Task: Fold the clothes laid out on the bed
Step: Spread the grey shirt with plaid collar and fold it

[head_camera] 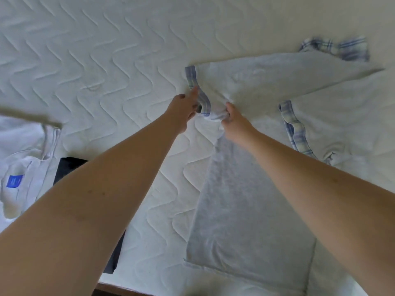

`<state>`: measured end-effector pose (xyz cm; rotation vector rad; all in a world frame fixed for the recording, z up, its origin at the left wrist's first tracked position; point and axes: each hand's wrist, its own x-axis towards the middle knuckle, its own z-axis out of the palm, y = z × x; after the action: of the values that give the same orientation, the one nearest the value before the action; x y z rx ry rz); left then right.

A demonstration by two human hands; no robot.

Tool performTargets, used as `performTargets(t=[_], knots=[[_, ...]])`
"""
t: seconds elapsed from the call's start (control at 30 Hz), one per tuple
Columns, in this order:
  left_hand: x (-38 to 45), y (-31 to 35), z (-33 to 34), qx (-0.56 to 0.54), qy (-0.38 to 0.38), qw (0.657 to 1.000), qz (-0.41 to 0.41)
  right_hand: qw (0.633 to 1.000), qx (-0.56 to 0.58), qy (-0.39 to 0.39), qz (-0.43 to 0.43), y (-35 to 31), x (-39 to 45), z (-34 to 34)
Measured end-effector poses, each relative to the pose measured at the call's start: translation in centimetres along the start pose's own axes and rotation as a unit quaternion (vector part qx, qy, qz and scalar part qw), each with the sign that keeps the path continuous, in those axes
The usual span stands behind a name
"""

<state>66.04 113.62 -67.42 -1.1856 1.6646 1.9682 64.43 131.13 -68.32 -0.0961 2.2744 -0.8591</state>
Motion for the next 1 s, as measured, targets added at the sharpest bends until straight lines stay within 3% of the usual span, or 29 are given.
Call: performTargets(t=[0.13, 0.23, 0.33, 0.43, 0.6, 0.77, 0.87, 0.93, 1.0], knots=[[1.8, 1.8, 2.6, -0.065, -0.033, 0.996, -0.056, 0.984, 0.174, 0.001, 0.045, 0.0, 0.8, -0.9], [1.7, 2.7, 4.8, -0.067, -0.06, 0.992, -0.082, 0.937, 0.329, 0.004, 0.113, -0.3, 0.9, -2.7], [0.5, 3.6, 6.8, -0.033, -0.087, 0.995, -0.024, 0.894, 0.435, 0.005, 0.11, 0.0, 0.5, -4.9], [-2.3, 4.1, 9.7, 0.088, -0.152, 0.977, 0.122, 0.871, 0.488, 0.03, 0.057, 0.3, -0.2, -7.9], [-5.7, 3.4, 16.1, 0.267, -0.213, 0.904, 0.256, 0.844, 0.53, 0.077, 0.014, 1.4, -2.5, -12.7], [-7.4, 1.3, 22.1, 0.36, -0.241, 0.846, 0.311, 0.848, 0.503, 0.158, 0.047, 5.7, -4.3, -16.6], [-7.6, -0.4, 23.4, 0.378, -0.299, 0.82, 0.309, 0.821, 0.54, 0.169, 0.074, 9.0, -4.5, -17.4], [-7.1, -1.5, 23.0, 0.393, -0.31, 0.816, 0.289, 0.799, 0.57, 0.166, 0.098, 10.8, -4.4, -17.3], [-6.2, -2.3, 22.1, 0.391, -0.262, 0.835, 0.286, 0.799, 0.565, 0.167, 0.124, 12.6, -4.1, -17.0]])
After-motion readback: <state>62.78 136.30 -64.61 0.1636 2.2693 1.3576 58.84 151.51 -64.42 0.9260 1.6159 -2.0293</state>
